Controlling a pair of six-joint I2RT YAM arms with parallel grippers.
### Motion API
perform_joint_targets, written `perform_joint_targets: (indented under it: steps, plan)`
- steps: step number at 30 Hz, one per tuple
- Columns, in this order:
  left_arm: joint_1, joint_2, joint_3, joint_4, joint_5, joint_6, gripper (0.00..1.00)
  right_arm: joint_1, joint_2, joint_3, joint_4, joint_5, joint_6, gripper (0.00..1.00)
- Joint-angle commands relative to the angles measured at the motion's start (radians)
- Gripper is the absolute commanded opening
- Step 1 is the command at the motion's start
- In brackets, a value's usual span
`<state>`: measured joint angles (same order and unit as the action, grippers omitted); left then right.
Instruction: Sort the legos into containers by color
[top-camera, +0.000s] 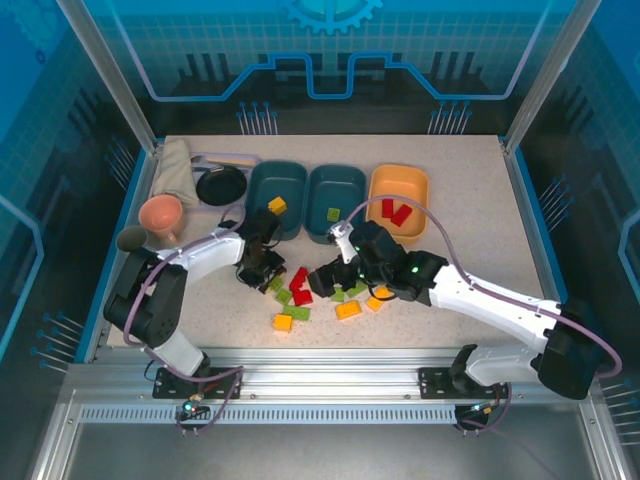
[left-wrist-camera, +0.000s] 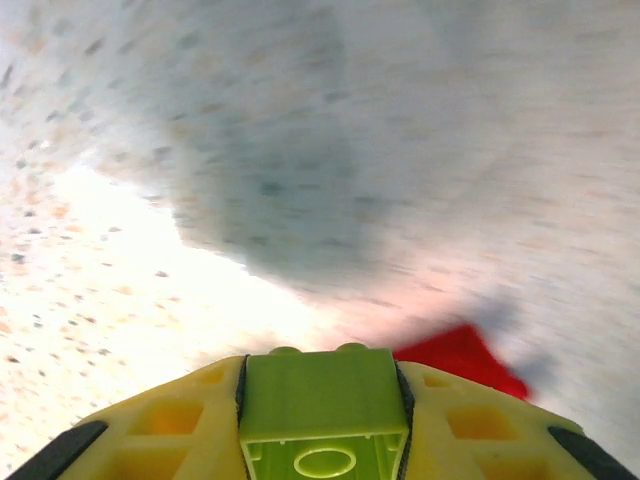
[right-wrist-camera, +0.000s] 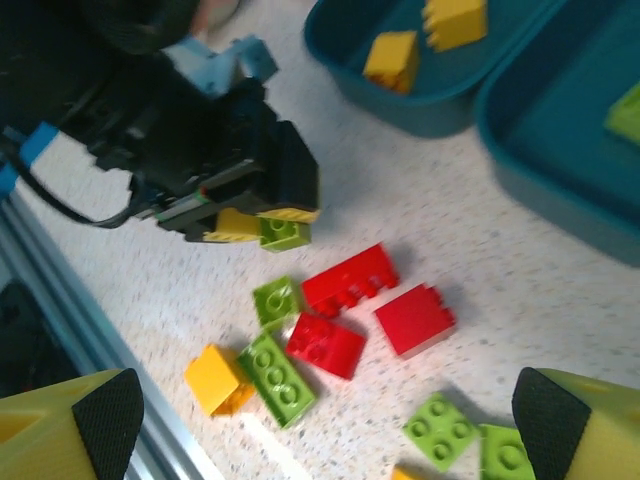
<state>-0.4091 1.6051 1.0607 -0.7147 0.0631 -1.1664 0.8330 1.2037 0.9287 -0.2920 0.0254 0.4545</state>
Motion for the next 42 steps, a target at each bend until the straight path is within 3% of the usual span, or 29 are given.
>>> perform_joint_targets:
  steps: [1, 8, 17, 29, 36, 42]
  plan:
    - [-0.011, -0.022, 0.188, -0.09, -0.052, 0.116, 0.35, -0.102, -0.089, -0.004, 0.035, 0.052, 0.077, 0.98]
    - [-0.048, 0.244, 0.622, -0.214, -0.059, 0.297, 0.35, -0.276, -0.04, 0.064, 0.042, 0.048, 0.122, 0.97]
    - [-0.109, 0.605, 1.047, -0.38, -0.107, 0.414, 0.32, -0.379, 0.06, 0.134, 0.024, -0.012, 0.196, 0.97]
    - [-0.13, 0.78, 1.125, -0.424, -0.113, 0.412, 0.35, -0.425, 0.057, 0.106, 0.011, -0.05, 0.236, 0.97]
    - [-0.133, 0.782, 1.14, -0.428, -0.1, 0.409, 0.54, -0.426, 0.046, 0.112, -0.032, -0.047, 0.232, 0.97]
    - [-0.139, 0.718, 1.173, -0.423, -0.101, 0.4, 0.59, -0.416, 0.005, 0.102, -0.08, -0.025, 0.229, 0.95]
